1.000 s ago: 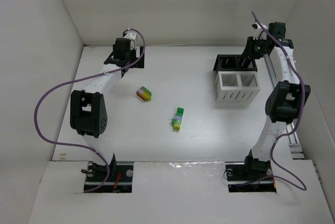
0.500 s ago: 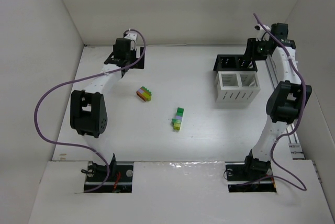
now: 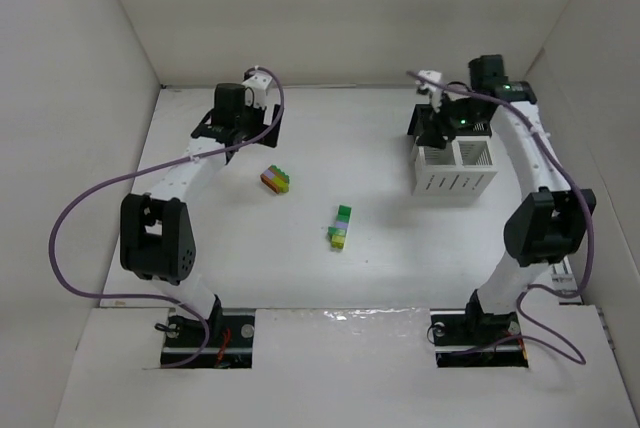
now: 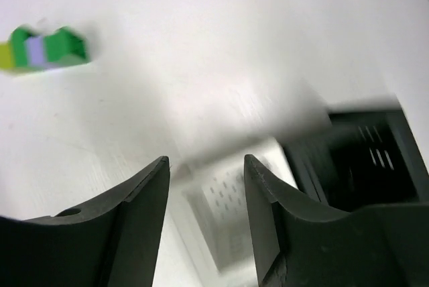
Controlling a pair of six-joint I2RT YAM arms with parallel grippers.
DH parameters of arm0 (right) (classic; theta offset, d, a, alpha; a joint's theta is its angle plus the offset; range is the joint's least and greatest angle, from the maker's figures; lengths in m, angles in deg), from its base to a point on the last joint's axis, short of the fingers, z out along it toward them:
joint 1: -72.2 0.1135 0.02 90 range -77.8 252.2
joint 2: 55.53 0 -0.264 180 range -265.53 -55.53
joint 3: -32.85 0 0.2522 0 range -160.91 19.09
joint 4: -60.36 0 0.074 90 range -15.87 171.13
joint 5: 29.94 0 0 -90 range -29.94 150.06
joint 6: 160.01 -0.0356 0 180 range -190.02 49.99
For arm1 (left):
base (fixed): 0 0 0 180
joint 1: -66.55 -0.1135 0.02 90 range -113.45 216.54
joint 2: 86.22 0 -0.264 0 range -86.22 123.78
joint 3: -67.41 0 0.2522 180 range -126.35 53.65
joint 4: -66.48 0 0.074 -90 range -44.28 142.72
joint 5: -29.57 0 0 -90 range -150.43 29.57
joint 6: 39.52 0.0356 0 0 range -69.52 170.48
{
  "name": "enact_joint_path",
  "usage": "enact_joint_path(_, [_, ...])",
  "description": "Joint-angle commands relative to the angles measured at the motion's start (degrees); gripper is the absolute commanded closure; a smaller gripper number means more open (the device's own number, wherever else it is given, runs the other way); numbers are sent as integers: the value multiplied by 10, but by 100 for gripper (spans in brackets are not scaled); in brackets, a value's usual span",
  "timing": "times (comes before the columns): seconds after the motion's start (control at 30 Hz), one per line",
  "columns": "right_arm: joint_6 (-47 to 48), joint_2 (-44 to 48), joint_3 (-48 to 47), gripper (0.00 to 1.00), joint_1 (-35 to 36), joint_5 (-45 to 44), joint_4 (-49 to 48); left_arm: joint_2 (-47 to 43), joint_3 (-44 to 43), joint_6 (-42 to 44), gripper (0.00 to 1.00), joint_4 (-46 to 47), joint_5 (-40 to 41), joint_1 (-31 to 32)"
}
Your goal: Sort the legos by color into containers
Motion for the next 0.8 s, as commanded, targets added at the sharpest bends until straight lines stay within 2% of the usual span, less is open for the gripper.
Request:
enact_joint_path(0.0, [241, -2, 17, 46, 90, 11, 107, -23, 10, -13, 0, 2, -23, -24])
enact_joint_path(0.13, [392, -24, 20, 46, 159, -33, 127, -23, -2, -63, 0, -5, -66, -65])
enact_joint_path(0.17, [458, -48, 13, 46, 167, -40, 139, -23, -2, -72, 0, -5, -79, -76])
enact_joint_path(0.33, [619, -111, -12, 45, 188, -75, 159, -35, -2, -103, 0, -5, -138, -141])
enact_joint_path(0.43, [710, -145, -19, 42, 208, -112, 159, -45, 11, -108, 0, -11, -138, -154])
enact_joint_path(0.57, [757, -145, 37, 36, 235, -128, 52, -59, 42, -108, 0, -17, -138, -159])
enact_joint_path(0.6, [758, -153, 37, 34, 247, -120, 52, -59, 48, -108, 0, -17, -133, -159])
enact_joint_path(0.7, [758, -170, 0, 13, 268, -120, 74, -66, 59, -108, 0, -17, -133, -159])
enact_joint_path(0.77, [783, -177, -12, 12, 279, -126, 85, -66, 59, -108, 0, -17, -127, -159])
